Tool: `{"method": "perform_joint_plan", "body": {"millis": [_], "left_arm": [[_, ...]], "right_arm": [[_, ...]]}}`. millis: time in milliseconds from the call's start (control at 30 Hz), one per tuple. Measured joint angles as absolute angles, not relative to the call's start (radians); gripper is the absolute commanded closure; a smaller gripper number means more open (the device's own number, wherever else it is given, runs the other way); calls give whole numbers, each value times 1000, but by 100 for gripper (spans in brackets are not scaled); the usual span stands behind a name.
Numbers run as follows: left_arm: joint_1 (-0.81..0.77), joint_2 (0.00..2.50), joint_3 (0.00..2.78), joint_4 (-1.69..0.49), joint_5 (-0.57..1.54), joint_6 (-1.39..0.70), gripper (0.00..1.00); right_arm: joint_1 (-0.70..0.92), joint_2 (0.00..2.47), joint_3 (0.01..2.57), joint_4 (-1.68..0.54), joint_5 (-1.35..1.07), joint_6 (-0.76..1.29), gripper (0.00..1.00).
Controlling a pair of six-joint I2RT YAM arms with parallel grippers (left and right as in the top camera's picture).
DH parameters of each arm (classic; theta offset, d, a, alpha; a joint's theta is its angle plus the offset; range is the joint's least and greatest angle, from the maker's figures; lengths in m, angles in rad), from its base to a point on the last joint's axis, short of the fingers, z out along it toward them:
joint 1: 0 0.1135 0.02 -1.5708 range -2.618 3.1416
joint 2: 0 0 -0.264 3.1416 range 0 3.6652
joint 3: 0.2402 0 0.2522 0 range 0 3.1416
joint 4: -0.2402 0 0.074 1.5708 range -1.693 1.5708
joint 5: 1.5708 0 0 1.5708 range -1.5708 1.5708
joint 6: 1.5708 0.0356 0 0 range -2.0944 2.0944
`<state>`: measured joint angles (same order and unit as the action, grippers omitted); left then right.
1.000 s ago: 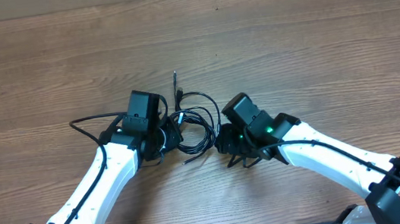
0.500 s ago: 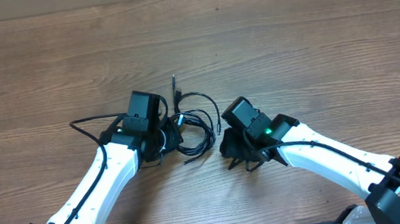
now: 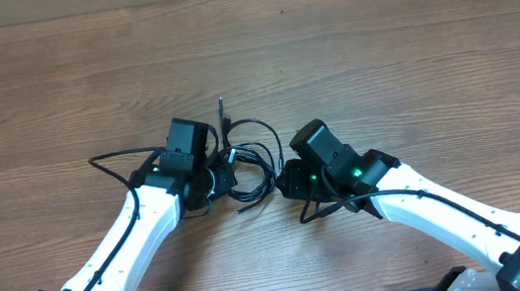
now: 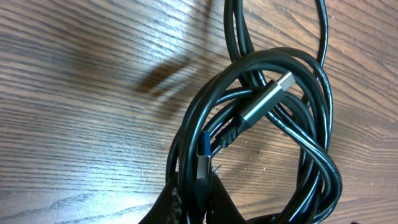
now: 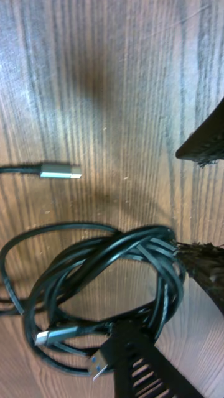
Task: Untangle cables
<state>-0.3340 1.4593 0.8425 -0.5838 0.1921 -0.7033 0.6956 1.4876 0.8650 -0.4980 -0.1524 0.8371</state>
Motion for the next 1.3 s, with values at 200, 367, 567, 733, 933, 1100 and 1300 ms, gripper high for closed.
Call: {"method": "perform_joint_plan", "body": {"millis": [200, 367, 567, 733, 933, 1100, 1300], "left_arm": [[-334, 1459, 842, -584, 213, -703, 96], [-334, 1459, 842, -578, 245, -707, 96], [-340, 1459, 842, -575, 265, -727, 96], [-340, 1459, 842, -567, 292, -730, 96], [-340, 1459, 842, -560, 315, -730, 96], [-340, 1460, 842, -524, 368, -730, 96], [-338, 1459, 842, -447, 473, -730, 96]], "right_arm": [[696, 1501, 865, -496, -148, 838, 60], [696, 1520, 865, -498, -149, 837, 60], [714, 1538, 865, -487, -144, 838, 60], [719, 1564, 865, -487, -125, 840, 64], [721, 1575, 865, -484, -81, 857, 65], [721, 1576, 865, -484, -57, 863, 65], [719, 1576, 865, -489, -54, 917, 66]]}}
